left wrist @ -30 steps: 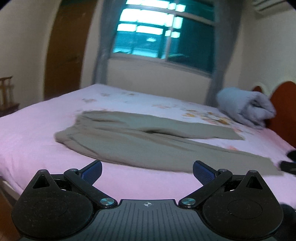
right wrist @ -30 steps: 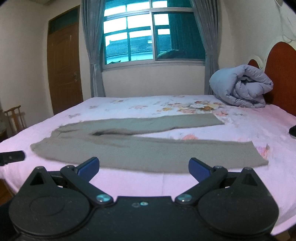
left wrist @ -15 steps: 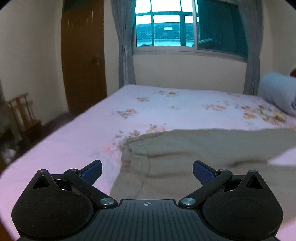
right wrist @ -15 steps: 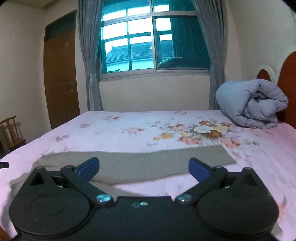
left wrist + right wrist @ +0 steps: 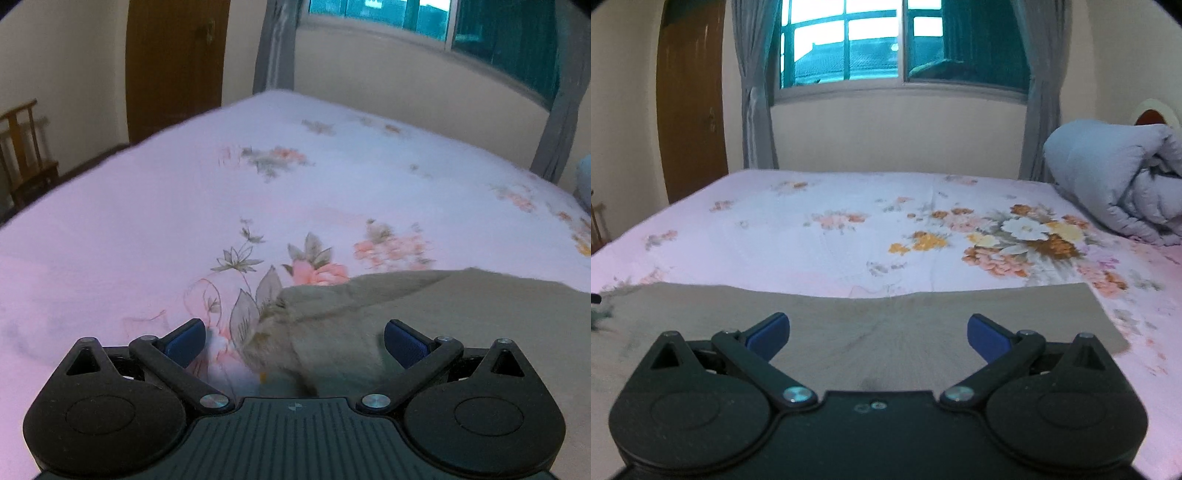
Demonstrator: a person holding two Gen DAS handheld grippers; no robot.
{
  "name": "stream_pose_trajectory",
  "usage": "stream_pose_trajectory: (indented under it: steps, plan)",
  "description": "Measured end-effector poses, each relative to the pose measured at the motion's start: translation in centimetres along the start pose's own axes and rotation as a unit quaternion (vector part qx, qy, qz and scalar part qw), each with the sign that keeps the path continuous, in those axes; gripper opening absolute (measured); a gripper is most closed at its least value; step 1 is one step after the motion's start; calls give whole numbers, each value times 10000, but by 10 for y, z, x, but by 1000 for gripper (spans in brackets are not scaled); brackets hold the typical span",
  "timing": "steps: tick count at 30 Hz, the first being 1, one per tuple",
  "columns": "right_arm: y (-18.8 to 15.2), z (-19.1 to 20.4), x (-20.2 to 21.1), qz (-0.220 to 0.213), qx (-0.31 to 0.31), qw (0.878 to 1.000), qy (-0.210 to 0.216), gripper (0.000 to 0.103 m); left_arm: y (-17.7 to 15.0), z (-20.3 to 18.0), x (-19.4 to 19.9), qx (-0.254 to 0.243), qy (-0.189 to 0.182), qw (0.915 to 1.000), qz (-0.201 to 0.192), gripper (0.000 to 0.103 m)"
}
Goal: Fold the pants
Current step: 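Reach both tools to the sweatpants leg hems and close both grippers on them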
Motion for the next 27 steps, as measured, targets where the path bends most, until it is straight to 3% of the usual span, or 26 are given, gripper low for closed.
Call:
stream_pose_trajectory:
  steps: [2,5,6,7,10,15,20,24,27]
  plan:
    - [-2,0,-20,73,81,9999,24,97,2,-3,-20,-99,-17,9999,66,99]
    - [-1,1,-51,151,152,9997,103,97,-1,-19,-33,-337,-320,9987,226,60]
    - [0,2,-59,155,170,9996,144,94,-3,-25,-34,-476,-401,9978,240,54]
    - [2,4,-68,165,174,9995,220,92,-4,-29,-35,-574,-391,9974,214,42]
    - [9,12,-96,194,181,9982,532,85,-5,-33,-34,-500,-692,9960,263,29]
    - [19,34,-130,289,393,9933,1052,79,6,-31,-14,-385,-1020,9940,14,24]
    - [22,51,-157,431,1001,9824,1520,78,19,-26,5,-255,-1331,9907,-96,24]
    - [18,67,-176,665,1999,9641,1615,74,23,-26,13,-252,-1464,9889,-103,24]
    - [13,79,-185,736,2739,9408,1855,74,25,-22,12,-226,-1488,9886,-28,24]
Point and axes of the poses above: each gripper's, at about its wrist camera, not at the fingertips, and x roughly against the way its jaws point, z to its left, y to its top, the point moved 8 cm from there along -x, roughly the way its jaws point, and after that the axes turned 13 degrees about x, right-handed, at the moved point
